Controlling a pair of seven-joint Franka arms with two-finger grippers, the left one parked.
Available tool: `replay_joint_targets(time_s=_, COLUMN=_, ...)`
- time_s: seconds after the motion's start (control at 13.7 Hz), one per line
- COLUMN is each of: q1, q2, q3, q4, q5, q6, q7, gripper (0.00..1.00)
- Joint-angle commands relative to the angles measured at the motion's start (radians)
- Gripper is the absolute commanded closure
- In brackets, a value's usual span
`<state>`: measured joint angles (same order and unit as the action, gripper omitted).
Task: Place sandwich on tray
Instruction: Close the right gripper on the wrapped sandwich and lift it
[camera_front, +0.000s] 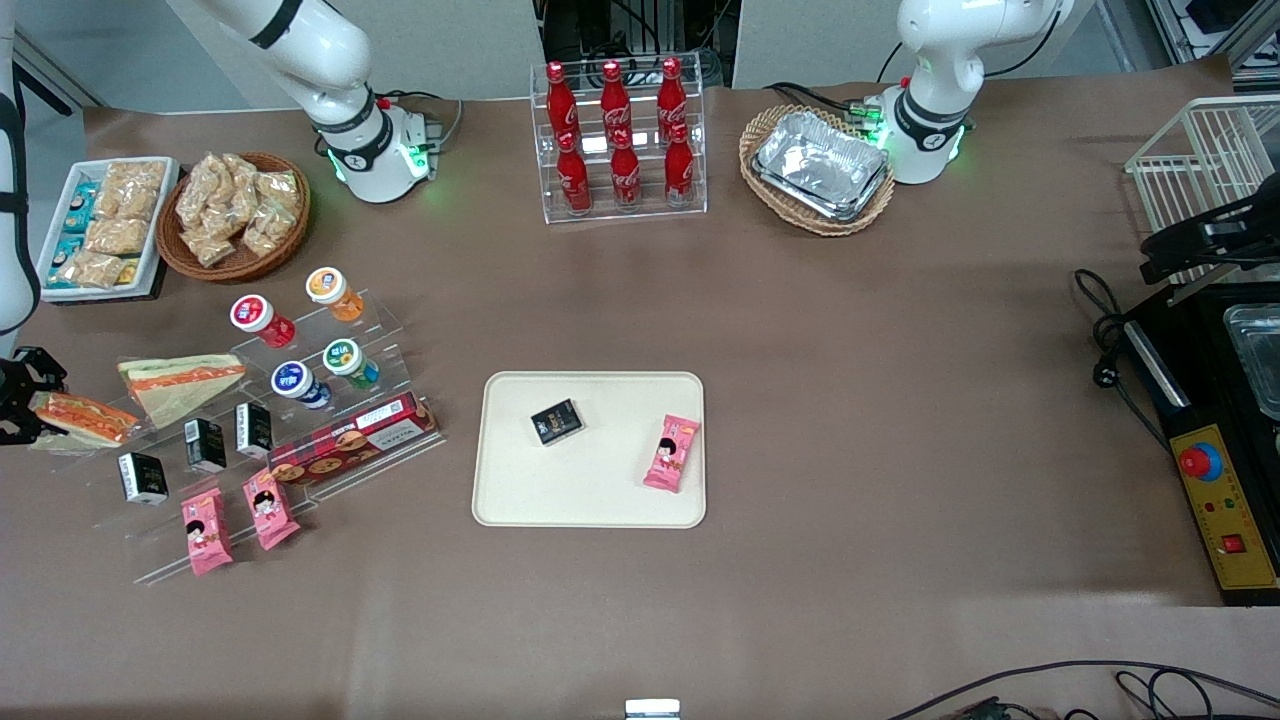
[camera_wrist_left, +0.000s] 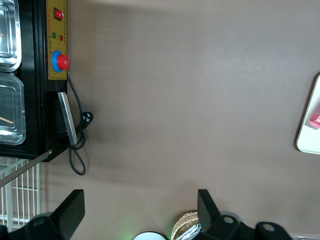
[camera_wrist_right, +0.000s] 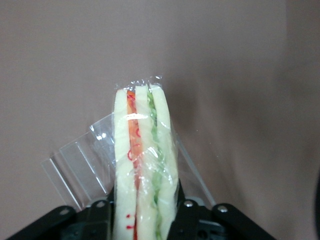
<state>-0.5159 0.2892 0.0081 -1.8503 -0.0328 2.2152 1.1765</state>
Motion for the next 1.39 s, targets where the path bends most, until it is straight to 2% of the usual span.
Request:
replay_joint_targets(time_s=0.0, q1=0.005, q2=-0.033, q3=0.004, q4=-0.006, q5=0.027, q6=0.015, q7=-0.021, gripper=0.94)
replay_joint_targets(time_s=0.15, q1=0.022, q2=-0.071, q3=0.007, q4=0.014, q5=0.025, q6=-0.014, q7=-0.061, gripper=1.0)
replay_joint_targets(time_s=0.36, q1=0.051, q2=-0.134, q3=0.012, q4=0.077, q5=0.025, q6=-0.167, q7=-0.08, gripper=1.0)
replay_joint_targets(time_s=0.66, q1=0.172, q2=-0.151, q3=0.016, q4=0.233, q5=0.028, q6=-0.415, q7=-0.054, gripper=1.0)
replay_joint_targets(time_s=0.88, q1=0.27, q2=-0.147, q3=0.019, q4=0.29, q5=0.045, q6=-0.509, q7=0.041, gripper=1.0)
replay_joint_targets(time_s=1.02, q1=0.342, q2=-0.131, q3=0.021, q4=0.318, q5=0.123, q6=-0.528, q7=0.084, gripper=1.0)
replay_joint_targets(time_s=1.24, q1=0.517, q2=-0.085, q3=0.02, q4=0.347, q5=0.099, q6=-0.482, q7=0.334, gripper=1.0)
replay_joint_targets(time_s=1.31, q1=0.545, q2=-0.062, q3=0.02, q4=0.367, q5=0.105, q6=-0.477, q7=0.406, gripper=1.0)
